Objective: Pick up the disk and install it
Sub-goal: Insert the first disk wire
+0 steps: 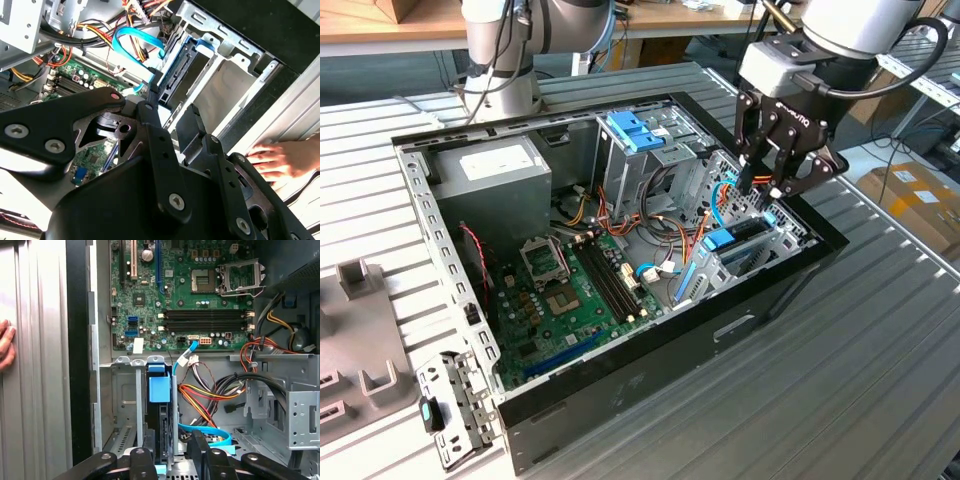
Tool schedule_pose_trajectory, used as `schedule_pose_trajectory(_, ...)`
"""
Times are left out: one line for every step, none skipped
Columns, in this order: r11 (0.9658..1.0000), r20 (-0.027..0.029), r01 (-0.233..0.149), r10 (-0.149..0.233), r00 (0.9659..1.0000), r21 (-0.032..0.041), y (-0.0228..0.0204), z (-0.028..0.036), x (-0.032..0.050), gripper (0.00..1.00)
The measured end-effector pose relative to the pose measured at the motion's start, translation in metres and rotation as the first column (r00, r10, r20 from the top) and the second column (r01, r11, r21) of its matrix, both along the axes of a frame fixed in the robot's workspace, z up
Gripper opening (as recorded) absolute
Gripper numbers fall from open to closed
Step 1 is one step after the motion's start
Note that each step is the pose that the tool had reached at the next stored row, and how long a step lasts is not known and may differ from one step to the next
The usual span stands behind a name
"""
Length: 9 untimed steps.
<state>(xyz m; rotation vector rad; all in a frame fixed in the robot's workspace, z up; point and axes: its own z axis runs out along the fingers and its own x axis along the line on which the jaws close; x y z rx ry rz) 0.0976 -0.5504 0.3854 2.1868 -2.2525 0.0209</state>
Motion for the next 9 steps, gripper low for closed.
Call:
schedule_pose_trajectory(1.0, -0.0001, 0.0, 0.0, 1.0, -0.0001, 0.0005, 0.0002, 0.0022, 0.42)
schedule_pose_trajectory(1.0, 0.0, 0.0, 0.0, 1.0, -0.0002, 0.0007, 0.0005, 0.0025, 0.42)
schedule_pose_trajectory(1.0, 0.0, 0.0, 0.0, 1.0, -0.0001, 0.0007, 0.0011, 0.0027, 0.42)
schedule_pose_trajectory(1.0, 0.0, 0.0, 0.0, 1.0, -0.0001, 0.0008, 0.0028, 0.0029, 0.42)
schedule_pose_trajectory(1.0, 0.0, 0.0, 0.0, 1.0, -0.0001, 0.0008, 0.0042, 0.003, 0.42)
schedule_pose_trajectory(1.0, 0.0, 0.0, 0.0, 1.0, -0.0001, 0.0008, 0.0053, 0.003, 0.42)
schedule_pose_trajectory(1.0, 0.0, 0.0, 0.0, 1.0, 0.0001, 0.0007, 0.0062, 0.0031, 0.42)
schedule_pose_trajectory(1.0, 0.0, 0.0, 0.0, 1.0, 0.0003, 0.001, 0.0063, 0.0032, 0.42)
schedule_pose_trajectory(1.0, 0.0, 0.0, 0.0, 1.0, 0.0001, 0.0017, 0.0064, 0.0033, 0.42)
